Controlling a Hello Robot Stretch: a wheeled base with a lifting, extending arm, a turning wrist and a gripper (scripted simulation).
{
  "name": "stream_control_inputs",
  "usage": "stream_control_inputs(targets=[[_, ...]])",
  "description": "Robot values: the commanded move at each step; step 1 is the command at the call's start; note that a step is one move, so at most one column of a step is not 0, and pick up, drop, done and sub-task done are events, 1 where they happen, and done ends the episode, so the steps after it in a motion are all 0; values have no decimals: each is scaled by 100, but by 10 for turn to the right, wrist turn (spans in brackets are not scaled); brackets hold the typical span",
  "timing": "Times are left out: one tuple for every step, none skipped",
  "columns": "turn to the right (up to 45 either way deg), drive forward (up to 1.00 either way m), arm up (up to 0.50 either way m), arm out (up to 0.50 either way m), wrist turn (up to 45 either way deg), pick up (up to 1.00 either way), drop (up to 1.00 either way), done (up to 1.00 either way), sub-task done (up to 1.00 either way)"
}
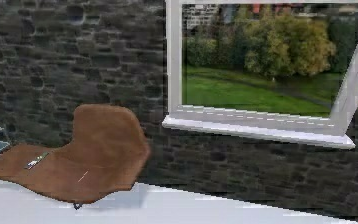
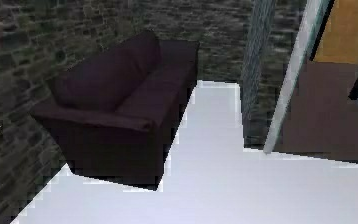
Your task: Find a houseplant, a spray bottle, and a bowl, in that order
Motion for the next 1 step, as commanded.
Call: stream_control_inputs(targets=[[-450,0,0,0,0,0,0,0,0]])
